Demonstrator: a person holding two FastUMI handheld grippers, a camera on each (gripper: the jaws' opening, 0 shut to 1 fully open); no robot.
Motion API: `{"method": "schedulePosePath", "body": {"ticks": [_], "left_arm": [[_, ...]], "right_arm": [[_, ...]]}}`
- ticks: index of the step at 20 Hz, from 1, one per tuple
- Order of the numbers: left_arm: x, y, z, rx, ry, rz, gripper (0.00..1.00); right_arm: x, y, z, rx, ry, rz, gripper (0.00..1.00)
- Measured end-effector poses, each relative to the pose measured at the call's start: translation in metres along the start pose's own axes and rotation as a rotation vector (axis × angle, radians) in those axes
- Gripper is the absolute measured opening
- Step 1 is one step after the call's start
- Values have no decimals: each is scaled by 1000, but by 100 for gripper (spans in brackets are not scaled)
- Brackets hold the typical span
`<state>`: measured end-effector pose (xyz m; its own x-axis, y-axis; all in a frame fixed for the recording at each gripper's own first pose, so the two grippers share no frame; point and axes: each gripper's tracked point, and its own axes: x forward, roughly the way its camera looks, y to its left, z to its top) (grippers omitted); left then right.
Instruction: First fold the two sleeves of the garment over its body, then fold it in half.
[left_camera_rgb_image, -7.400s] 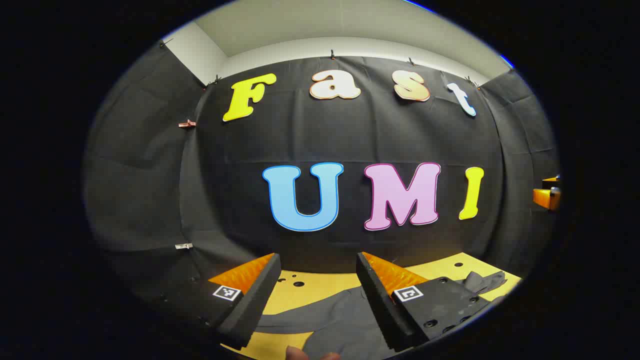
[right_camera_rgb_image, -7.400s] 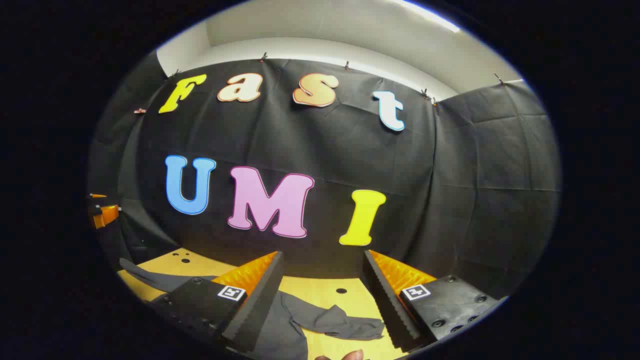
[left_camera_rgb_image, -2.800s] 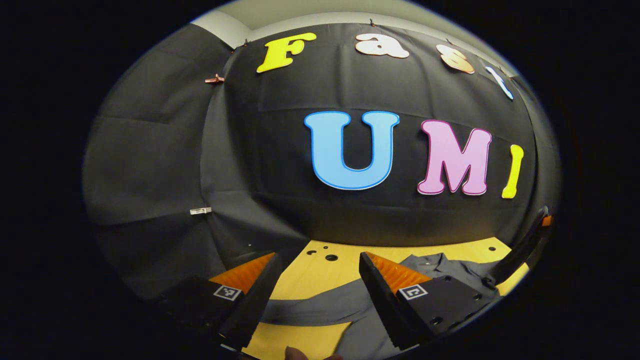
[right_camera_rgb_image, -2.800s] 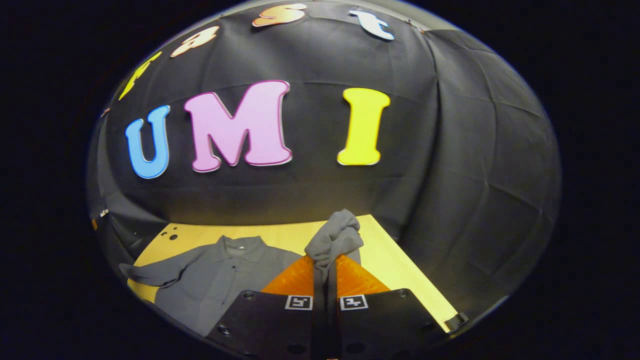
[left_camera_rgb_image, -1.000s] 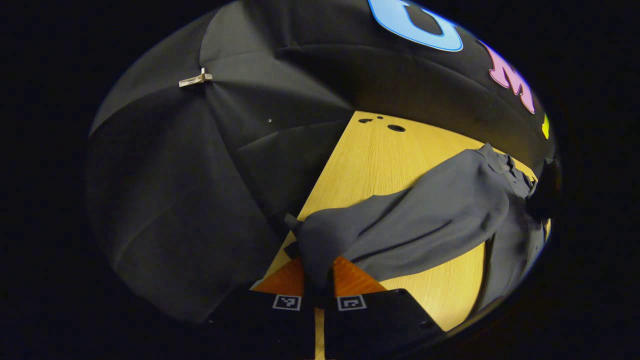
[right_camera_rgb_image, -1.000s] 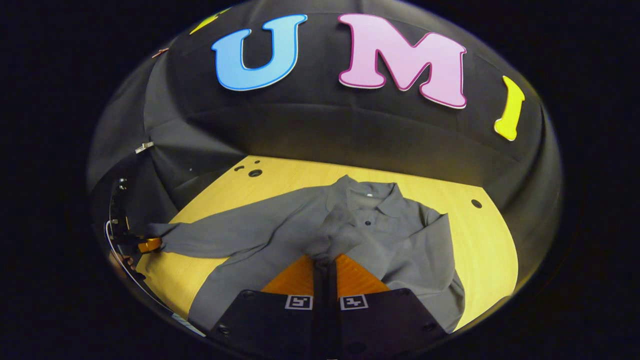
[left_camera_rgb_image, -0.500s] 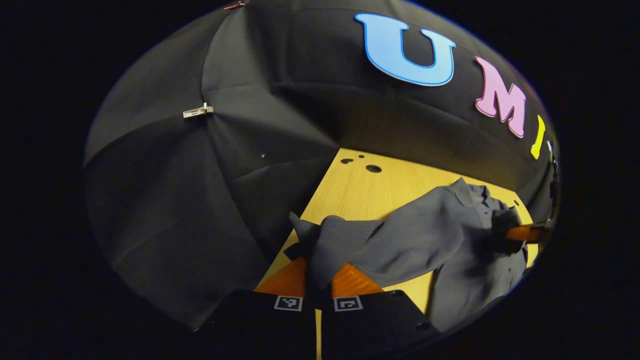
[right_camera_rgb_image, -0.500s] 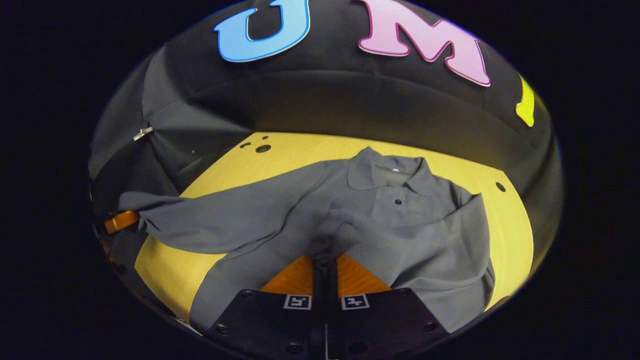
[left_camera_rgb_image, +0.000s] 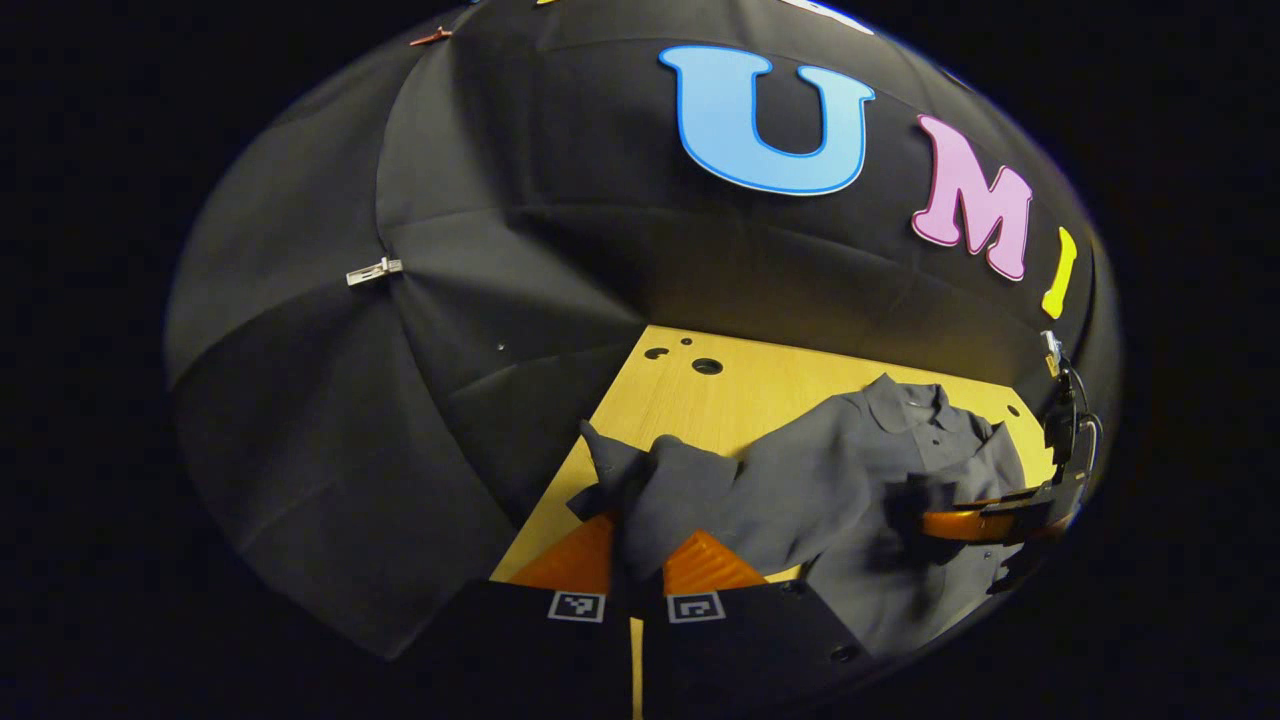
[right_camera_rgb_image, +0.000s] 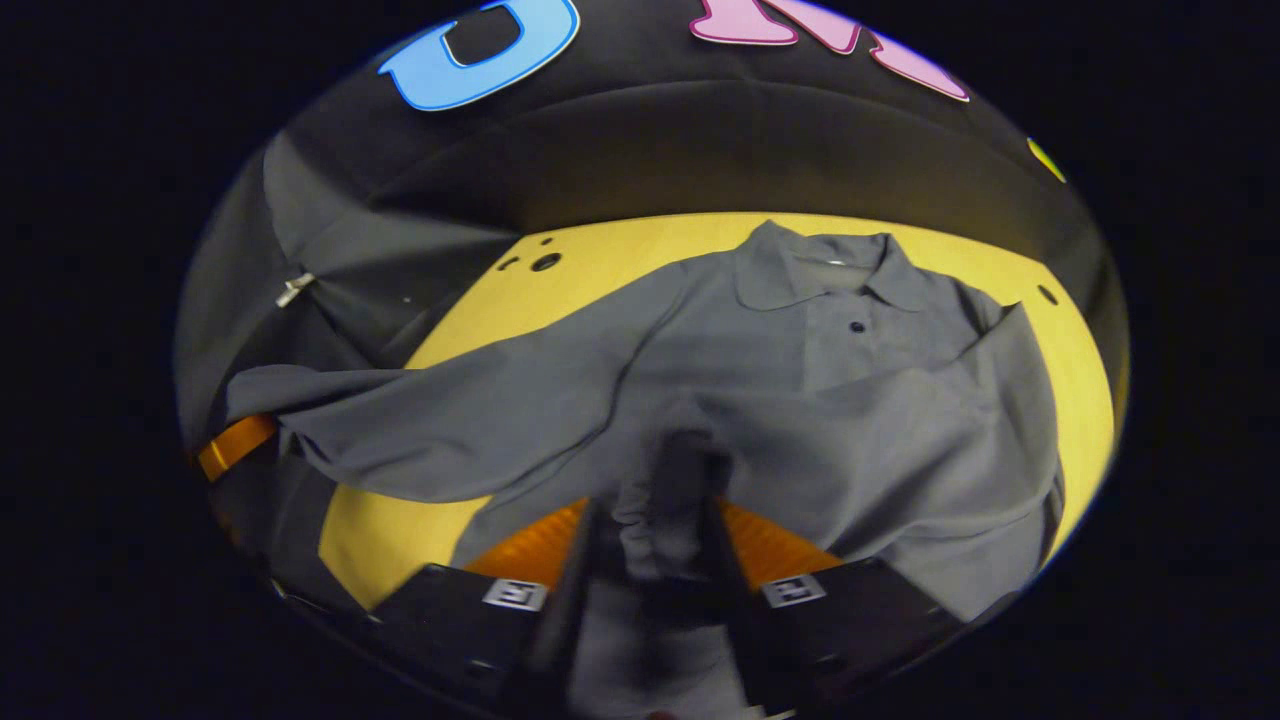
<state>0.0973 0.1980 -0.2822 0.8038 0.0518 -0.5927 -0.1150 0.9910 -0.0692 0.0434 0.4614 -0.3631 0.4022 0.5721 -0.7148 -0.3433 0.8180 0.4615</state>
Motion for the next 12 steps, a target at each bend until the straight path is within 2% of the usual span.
{"method": "schedulePosePath", "body": {"ticks": [1,2,3,6,12], "left_arm": [[-1,-9,4,-2,-4,-11,8],[-3,-17,10,2,-10,-22,8],[-3,-26,14,9,-17,-32,8],[-7,-54,29,33,-32,-73,8],[-15,-126,49,85,-43,-185,8]], "right_arm": [[-7,11,-1,-3,6,55,77],[-14,14,-5,-17,5,83,87],[-23,16,-5,-31,-1,103,83],[-48,1,-12,-26,-20,112,83],[-98,-61,-25,36,-62,25,83]]}}
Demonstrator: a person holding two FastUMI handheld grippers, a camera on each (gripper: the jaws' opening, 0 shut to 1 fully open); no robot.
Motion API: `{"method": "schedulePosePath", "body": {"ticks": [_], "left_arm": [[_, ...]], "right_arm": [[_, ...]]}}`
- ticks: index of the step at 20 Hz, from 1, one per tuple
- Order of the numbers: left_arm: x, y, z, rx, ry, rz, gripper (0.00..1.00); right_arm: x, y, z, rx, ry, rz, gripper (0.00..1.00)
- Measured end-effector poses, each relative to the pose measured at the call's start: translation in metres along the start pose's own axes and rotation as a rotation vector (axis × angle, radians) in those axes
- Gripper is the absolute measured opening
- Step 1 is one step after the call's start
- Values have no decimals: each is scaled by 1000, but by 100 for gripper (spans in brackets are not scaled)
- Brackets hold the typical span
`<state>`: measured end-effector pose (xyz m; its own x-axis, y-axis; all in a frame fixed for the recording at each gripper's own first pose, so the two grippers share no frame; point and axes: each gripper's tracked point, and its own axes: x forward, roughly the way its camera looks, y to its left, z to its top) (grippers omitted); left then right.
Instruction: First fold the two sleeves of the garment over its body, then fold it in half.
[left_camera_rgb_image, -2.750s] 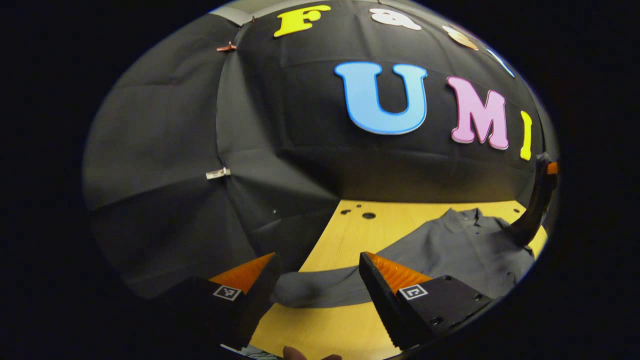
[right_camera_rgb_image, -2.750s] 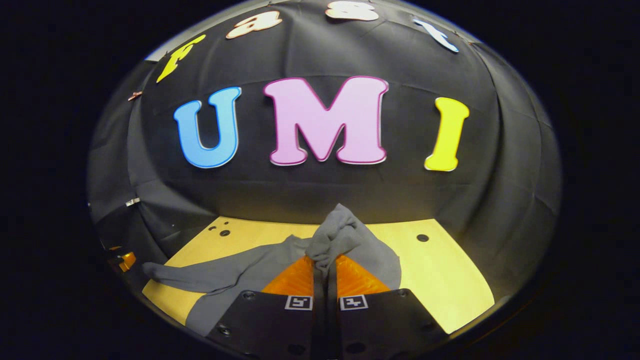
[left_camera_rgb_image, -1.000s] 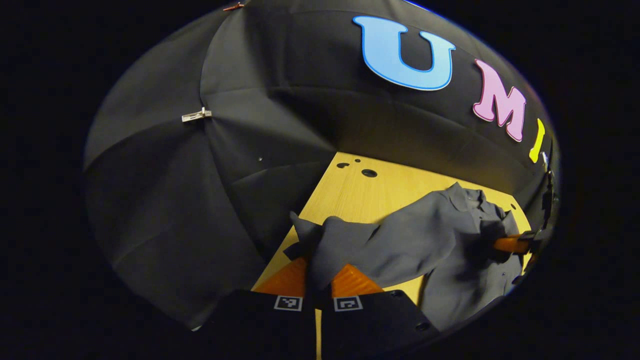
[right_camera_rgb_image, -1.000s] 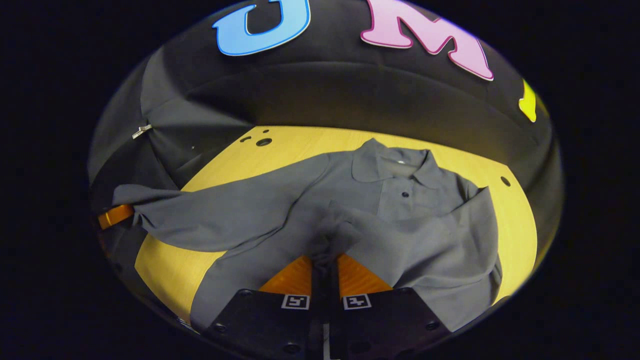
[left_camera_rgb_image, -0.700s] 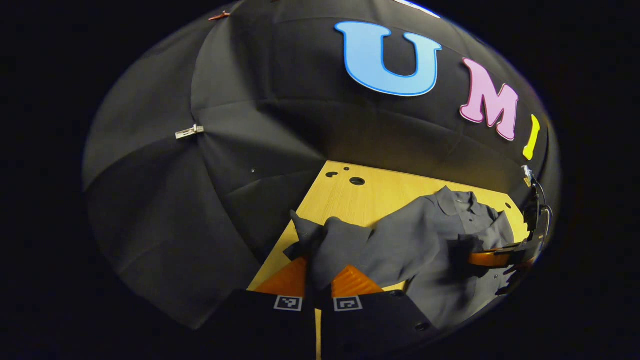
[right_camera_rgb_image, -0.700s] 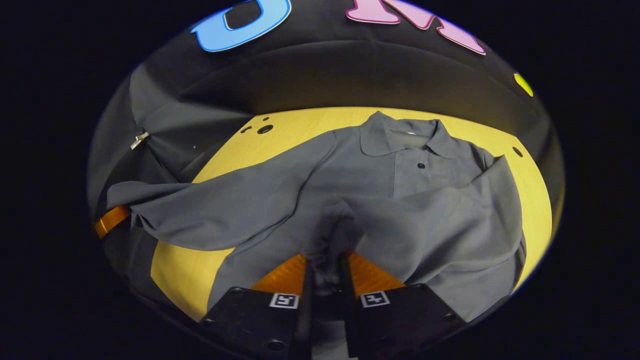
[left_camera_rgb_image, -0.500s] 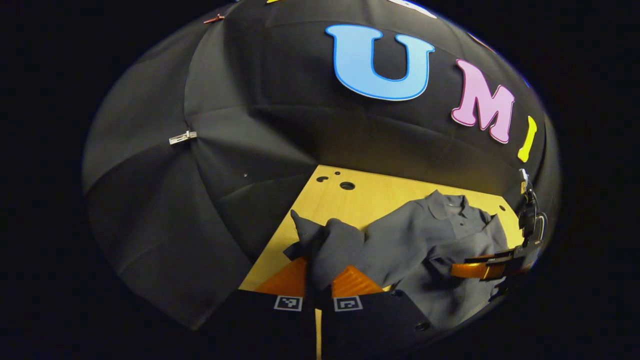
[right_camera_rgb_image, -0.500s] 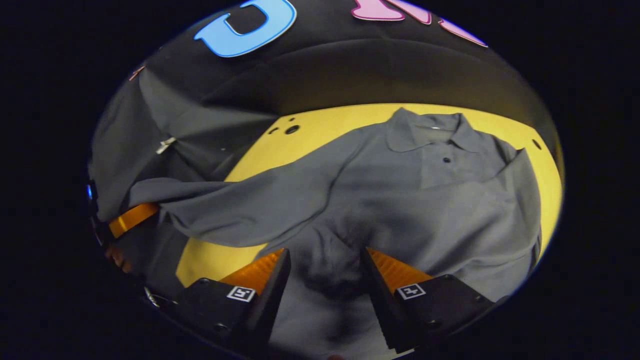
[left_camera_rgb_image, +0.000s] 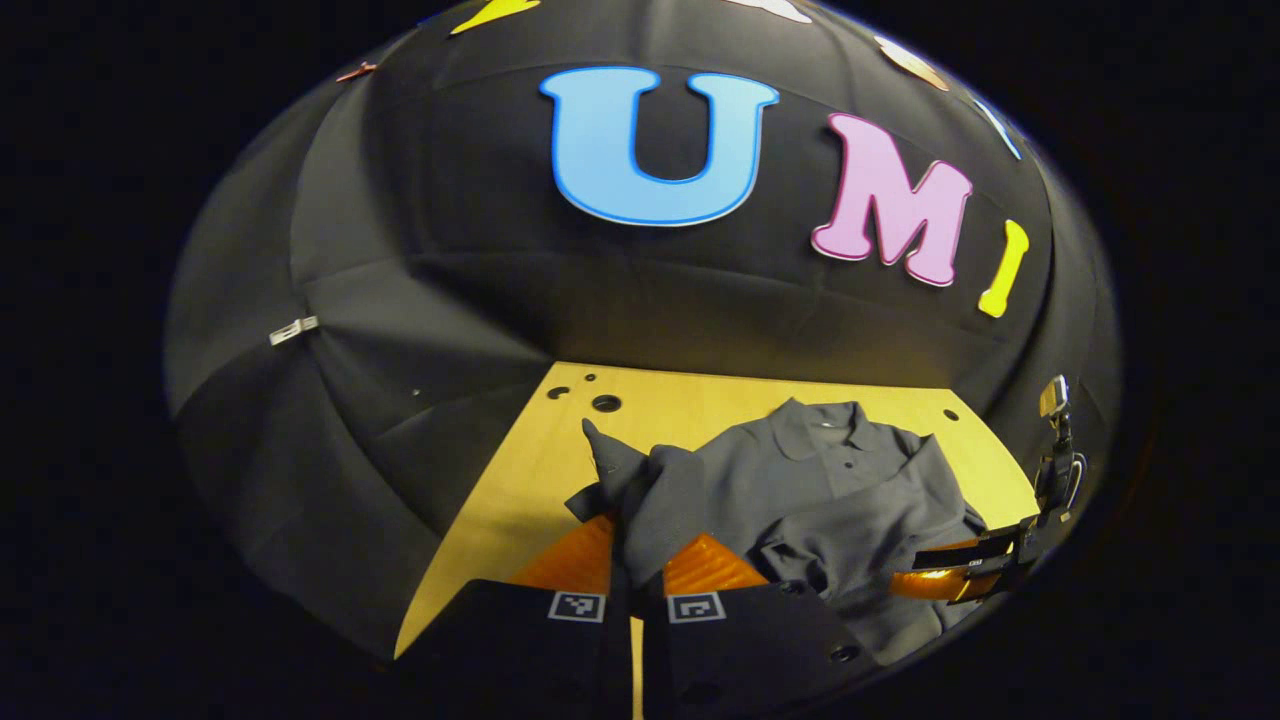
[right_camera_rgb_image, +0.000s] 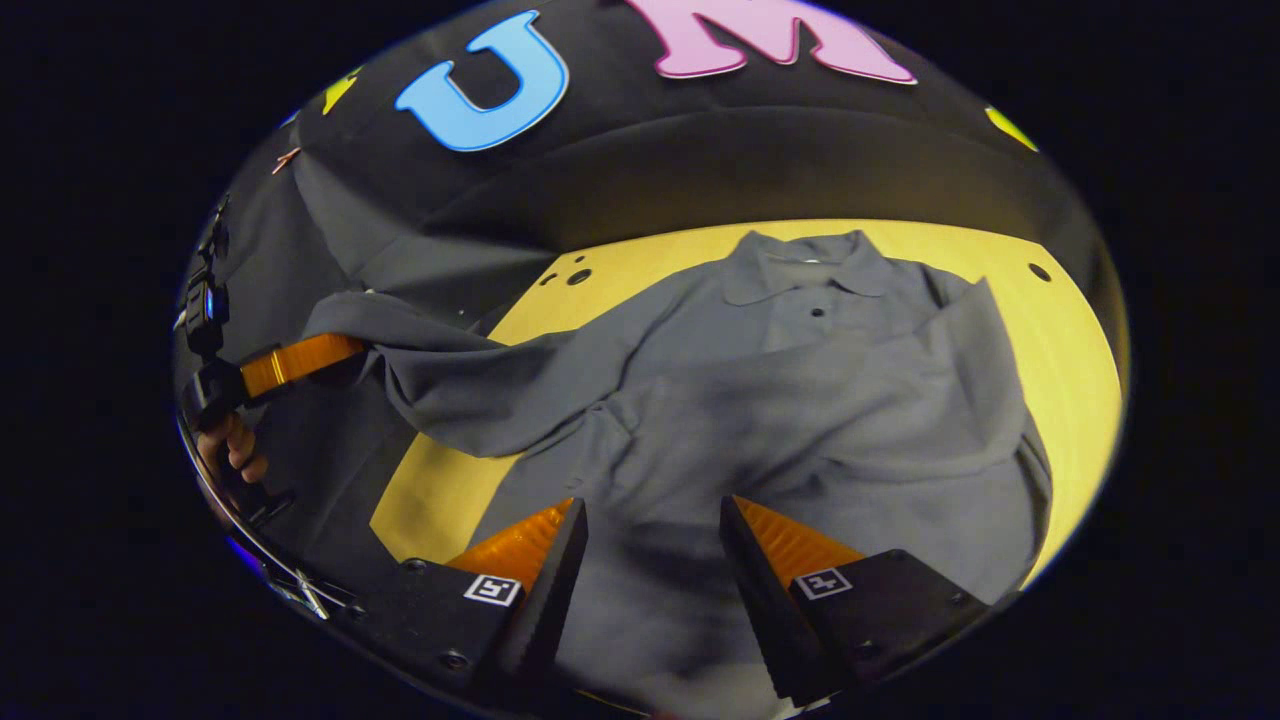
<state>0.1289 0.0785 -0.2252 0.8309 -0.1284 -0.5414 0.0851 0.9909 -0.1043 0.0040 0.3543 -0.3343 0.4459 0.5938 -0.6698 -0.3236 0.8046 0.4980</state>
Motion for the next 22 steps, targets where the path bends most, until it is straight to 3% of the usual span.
{"method": "schedulePosePath", "body": {"ticks": [13,22], "left_arm": [[28,-187,-6,53,54,-297,8],[66,-278,-52,122,169,-380,8]], "right_arm": [[-83,-129,-21,161,-73,-199,83],[-139,-212,-42,234,-94,-320,84]]}}
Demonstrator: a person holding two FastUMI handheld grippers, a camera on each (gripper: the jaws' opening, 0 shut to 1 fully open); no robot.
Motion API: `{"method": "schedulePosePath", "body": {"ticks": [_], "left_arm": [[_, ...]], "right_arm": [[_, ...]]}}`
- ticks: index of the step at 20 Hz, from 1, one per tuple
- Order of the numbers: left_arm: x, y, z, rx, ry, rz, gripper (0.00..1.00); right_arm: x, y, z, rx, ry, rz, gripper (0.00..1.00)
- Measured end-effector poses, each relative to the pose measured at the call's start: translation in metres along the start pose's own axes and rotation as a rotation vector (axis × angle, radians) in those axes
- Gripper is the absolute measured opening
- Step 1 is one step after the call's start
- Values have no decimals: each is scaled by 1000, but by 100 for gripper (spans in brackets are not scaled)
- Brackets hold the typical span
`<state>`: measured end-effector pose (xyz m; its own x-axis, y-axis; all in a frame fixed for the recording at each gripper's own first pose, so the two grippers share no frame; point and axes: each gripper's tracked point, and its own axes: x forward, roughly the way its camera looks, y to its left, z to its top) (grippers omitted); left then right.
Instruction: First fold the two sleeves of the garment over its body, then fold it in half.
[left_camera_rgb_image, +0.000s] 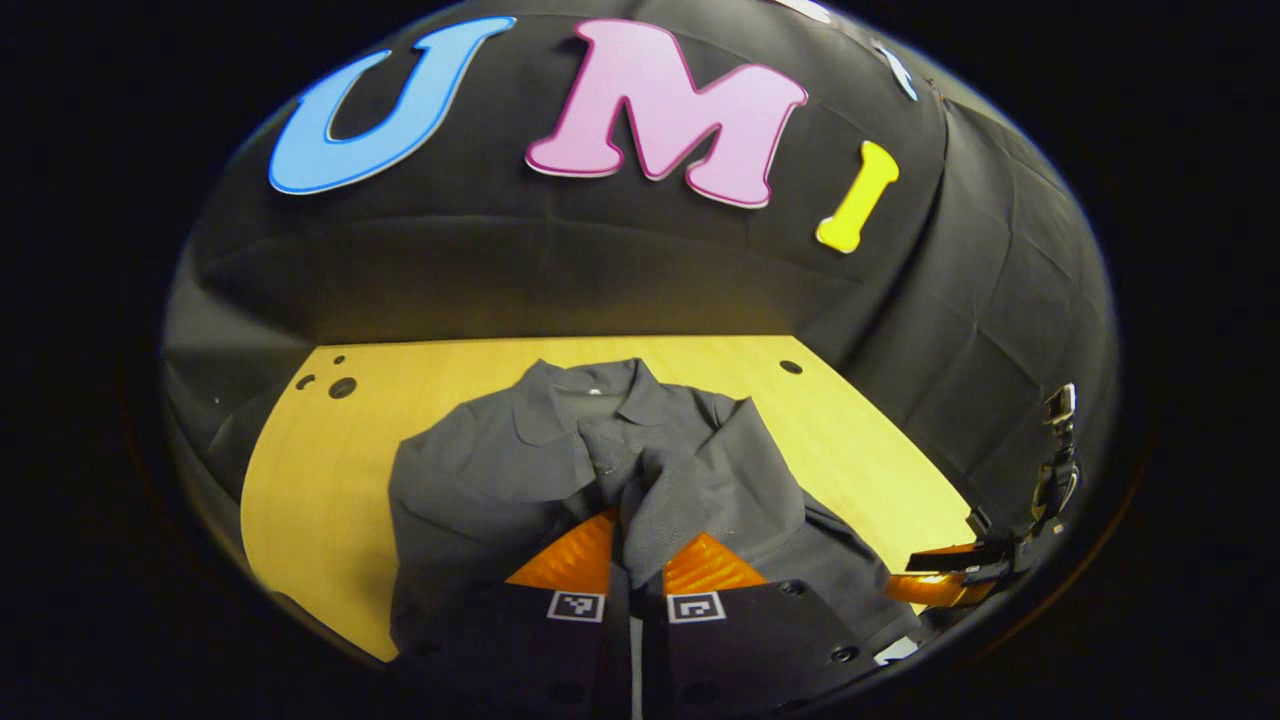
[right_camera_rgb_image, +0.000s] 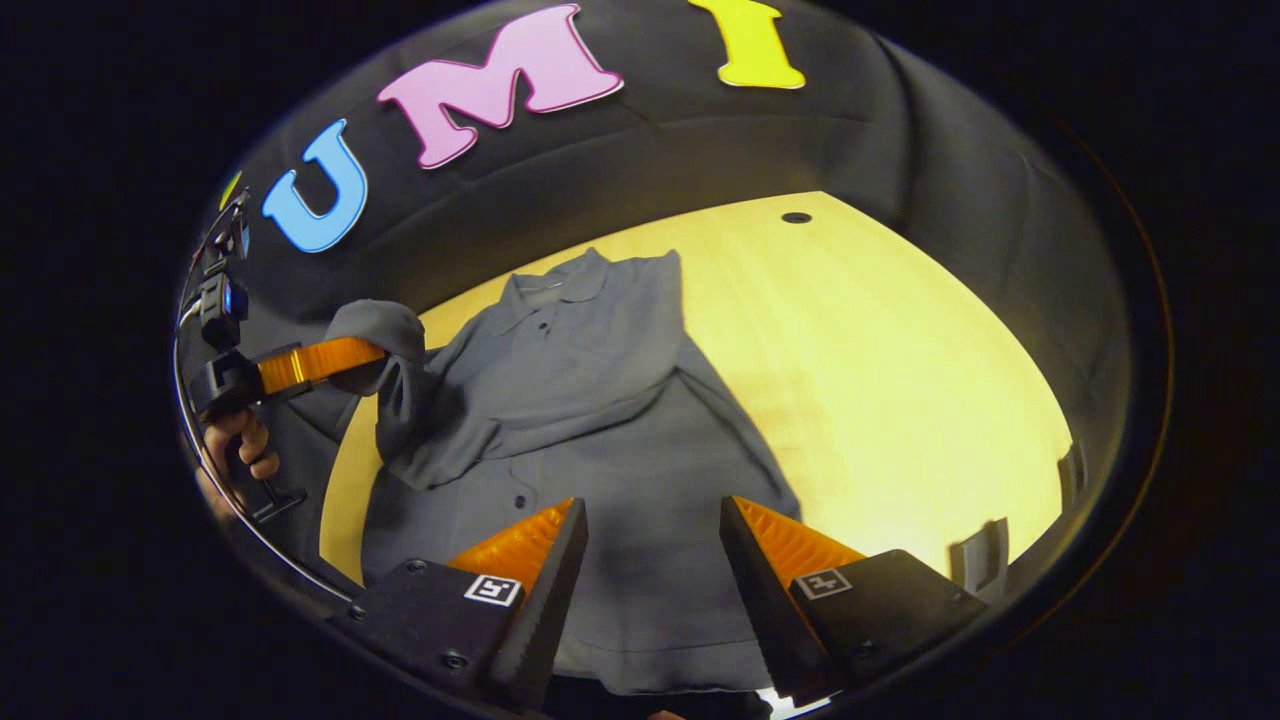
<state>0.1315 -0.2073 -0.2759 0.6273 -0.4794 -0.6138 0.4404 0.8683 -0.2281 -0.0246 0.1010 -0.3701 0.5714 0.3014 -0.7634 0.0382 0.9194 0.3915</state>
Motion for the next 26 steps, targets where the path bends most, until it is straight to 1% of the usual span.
{"method": "schedulePosePath", "body": {"ticks": [1,4,6,7,8,9,10,11,12,14,15,16,18,19,21,24,26], "left_arm": [[9,-3,-5,4,15,3,9],[35,-13,-16,2,57,1,13],[49,-20,-25,-1,91,-12,17],[55,-23,-29,-1,101,-14,12],[59,-24,-30,-2,108,-17,29],[64,-28,-34,-6,117,-28,23],[68,-32,-37,-12,128,-47,30],[72,-36,-39,-17,134,-58,41],[74,-36,-40,-15,134,-59,45],[79,-34,-42,3,132,-45,58],[79,-35,-42,9,132,-45,61],[79,-41,-43,10,134,-65,64],[74,-50,-41,20,132,-97,91],[77,-51,-42,24,130,-109,92],[65,-55,-42,10,129,-133,92],[37,-55,-49,-28,133,-167,92],[16,-45,-60,-48,138,-169,93]], "right_arm": [[-1,-7,-7,7,2,-11,83],[-4,-32,-8,31,8,-40,83],[-7,-50,3,49,4,-53,84],[-6,-56,5,58,2,-59,84],[-5,-61,5,66,2,-65,83],[-4,-66,7,71,5,-70,83],[-5,-71,7,74,7,-74,83],[-4,-75,8,74,9,-79,84],[-3,-78,8,74,11,-82,83],[-2,-82,10,80,13,-86,83],[-1,-82,11,82,13,-88,83],[0,-83,11,82,12,-89,83],[0,-83,11,84,13,-93,84],[-1,-83,10,86,14,-93,83],[-3,-81,8,90,14,-94,84],[-9,-80,2,80,11,-107,84],[-15,-77,-4,65,19,-111,84]]}}
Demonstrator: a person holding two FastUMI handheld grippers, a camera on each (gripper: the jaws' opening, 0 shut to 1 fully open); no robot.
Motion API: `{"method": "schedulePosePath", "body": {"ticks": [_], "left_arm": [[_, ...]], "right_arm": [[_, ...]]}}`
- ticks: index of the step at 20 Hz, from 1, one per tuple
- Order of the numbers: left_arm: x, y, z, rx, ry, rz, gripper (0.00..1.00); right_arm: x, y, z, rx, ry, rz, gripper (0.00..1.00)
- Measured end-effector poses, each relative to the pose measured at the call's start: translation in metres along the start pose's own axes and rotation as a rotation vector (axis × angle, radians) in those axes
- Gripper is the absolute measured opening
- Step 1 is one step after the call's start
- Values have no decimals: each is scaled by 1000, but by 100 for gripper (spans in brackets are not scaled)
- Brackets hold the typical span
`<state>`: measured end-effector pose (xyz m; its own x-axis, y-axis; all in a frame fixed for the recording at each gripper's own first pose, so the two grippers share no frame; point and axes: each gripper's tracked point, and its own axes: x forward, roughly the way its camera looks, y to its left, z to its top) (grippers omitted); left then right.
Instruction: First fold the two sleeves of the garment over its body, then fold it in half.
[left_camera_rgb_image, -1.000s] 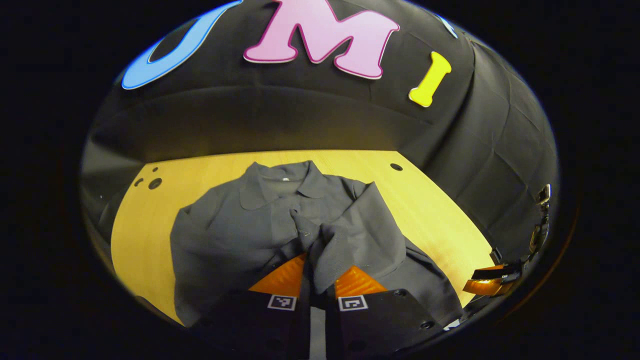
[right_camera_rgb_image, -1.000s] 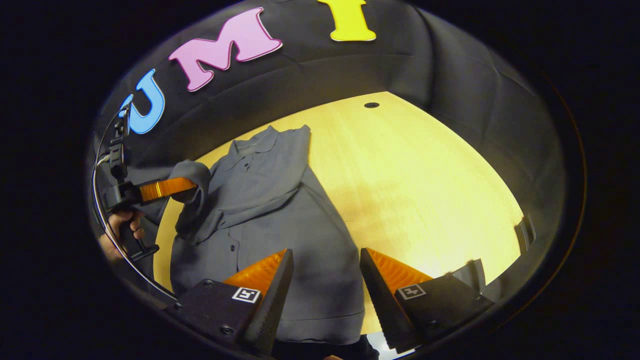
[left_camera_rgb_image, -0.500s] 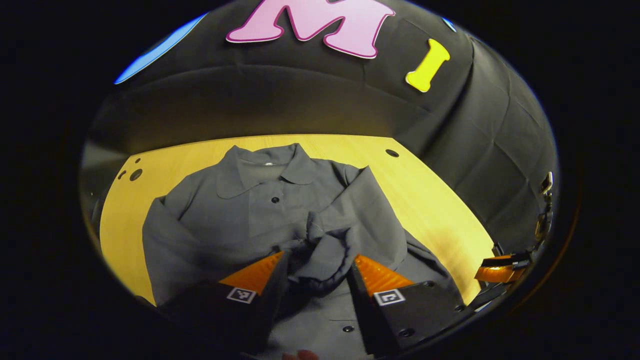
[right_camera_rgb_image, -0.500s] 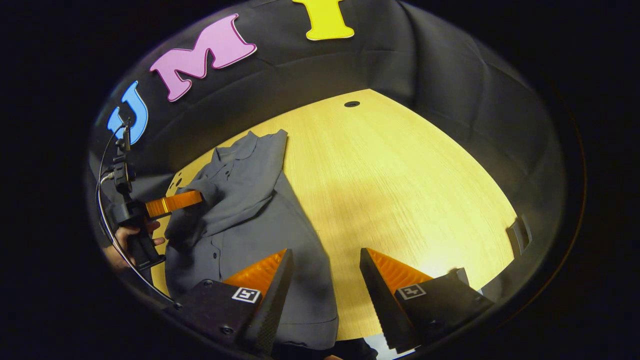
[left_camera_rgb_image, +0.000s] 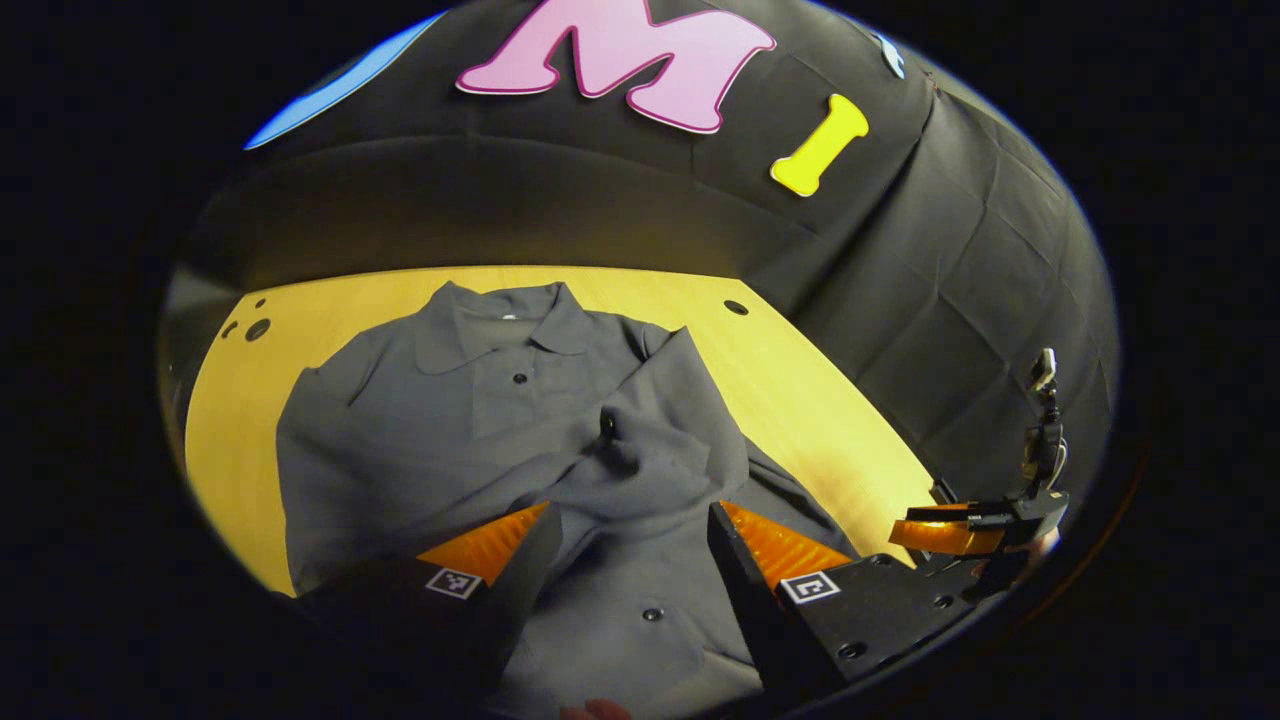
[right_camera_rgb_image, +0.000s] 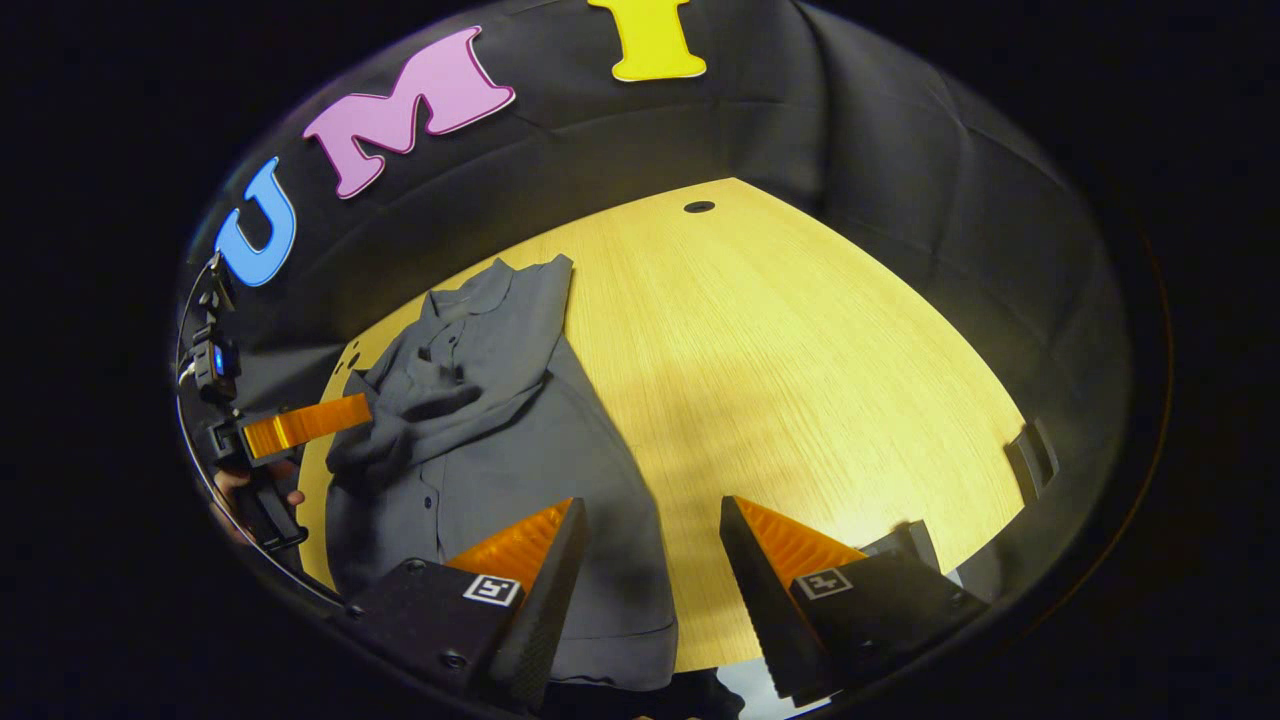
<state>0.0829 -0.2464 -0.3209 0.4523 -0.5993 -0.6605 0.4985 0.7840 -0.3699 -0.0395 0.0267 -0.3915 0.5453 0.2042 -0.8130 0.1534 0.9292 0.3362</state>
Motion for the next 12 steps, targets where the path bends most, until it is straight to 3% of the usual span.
{"method": "schedulePosePath", "body": {"ticks": [6,7,8,12], "left_arm": [[-67,47,-55,-62,9,79,93],[-77,55,-65,-74,12,98,93],[-87,64,-75,-92,18,116,93],[-127,98,-114,-145,32,201,93]], "right_arm": [[-5,5,-39,-46,76,-5,88],[-4,4,-44,-52,87,-7,75],[-4,4,-50,-56,100,-8,88],[-5,1,-73,-73,150,-17,88]]}}
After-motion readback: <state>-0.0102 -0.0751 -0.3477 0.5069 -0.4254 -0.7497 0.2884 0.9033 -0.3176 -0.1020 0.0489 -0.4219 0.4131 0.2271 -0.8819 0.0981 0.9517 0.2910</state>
